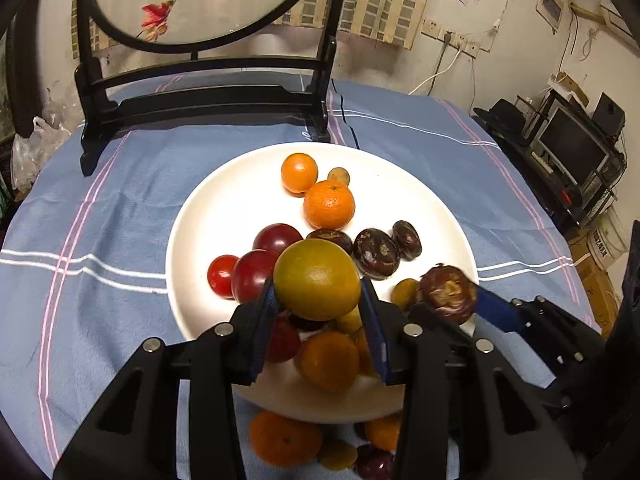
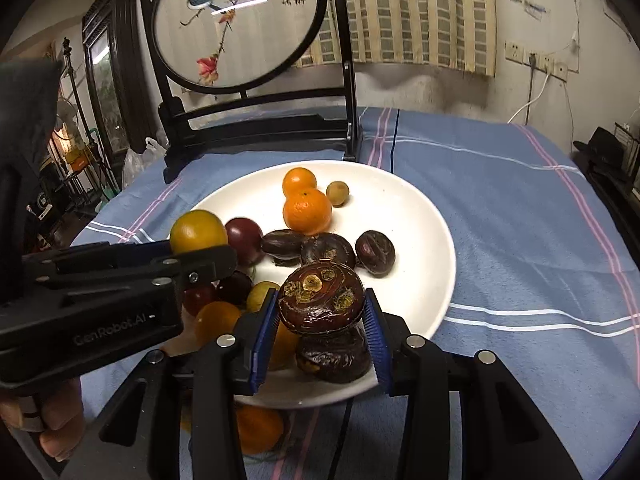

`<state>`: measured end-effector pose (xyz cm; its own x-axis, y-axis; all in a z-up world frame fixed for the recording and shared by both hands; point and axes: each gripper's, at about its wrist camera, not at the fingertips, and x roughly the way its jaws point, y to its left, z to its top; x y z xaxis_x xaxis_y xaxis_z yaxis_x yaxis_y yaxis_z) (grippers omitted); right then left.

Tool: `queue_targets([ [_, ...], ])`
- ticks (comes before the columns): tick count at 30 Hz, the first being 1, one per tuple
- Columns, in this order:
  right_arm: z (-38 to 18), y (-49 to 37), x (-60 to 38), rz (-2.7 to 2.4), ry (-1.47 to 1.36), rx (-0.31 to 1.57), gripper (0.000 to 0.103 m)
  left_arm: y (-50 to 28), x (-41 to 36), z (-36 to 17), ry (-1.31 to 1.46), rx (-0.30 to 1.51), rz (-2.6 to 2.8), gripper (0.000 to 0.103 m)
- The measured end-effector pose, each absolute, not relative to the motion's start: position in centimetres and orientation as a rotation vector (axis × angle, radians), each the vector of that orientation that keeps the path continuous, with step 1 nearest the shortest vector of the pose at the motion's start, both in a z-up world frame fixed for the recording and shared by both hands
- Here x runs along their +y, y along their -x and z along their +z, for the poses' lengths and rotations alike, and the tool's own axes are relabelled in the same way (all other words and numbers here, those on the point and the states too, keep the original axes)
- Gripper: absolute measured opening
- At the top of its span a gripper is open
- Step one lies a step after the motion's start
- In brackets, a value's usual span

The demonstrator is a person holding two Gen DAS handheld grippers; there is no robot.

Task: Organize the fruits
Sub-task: 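Carry both fruits over the plate and open both grippers to release them, then grasp a dark red cherry with the right gripper while the left gripper grasps a mandarin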

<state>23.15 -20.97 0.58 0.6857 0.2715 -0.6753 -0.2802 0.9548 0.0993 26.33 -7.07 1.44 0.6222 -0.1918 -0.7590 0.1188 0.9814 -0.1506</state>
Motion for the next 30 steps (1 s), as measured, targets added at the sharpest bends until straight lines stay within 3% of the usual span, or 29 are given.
queue_targets([
  [1,0.6,-23.1,-21.2,0.308,-0.003,0.746,0.058,-26.4,-7.3,1.6,0.077,0.878,-0.178,0.043],
  [2,0.7,-23.0,-21.5,0.297,-0.019,0.734,0.073,-26.3,-7.5,1.8,0.065,0.871,-0.172,0.060],
  [3,0.9,-22.6,-21.9,0.288,-0.038,0.711,0.075,-26.0,-7.5,2.2,0.055,0.853,-0.152,0.072],
  [6,1.7,-21.9,-22.5,0.291,-0.047,0.700,0.075,-24.4,-7.2,3.5,0.050,0.780,-0.147,0.074],
  [15,2.6,-18.1,-24.2,0.265,-0.064,0.708,0.076,-20.7,-4.6,4.0,0.090,0.788,-0.121,0.081],
  [30,-2.1,-12.0,-18.9,0.383,0.095,0.906,0.076,-16.7,0.6,-1.6,0.156,0.899,-0.052,0.083],
])
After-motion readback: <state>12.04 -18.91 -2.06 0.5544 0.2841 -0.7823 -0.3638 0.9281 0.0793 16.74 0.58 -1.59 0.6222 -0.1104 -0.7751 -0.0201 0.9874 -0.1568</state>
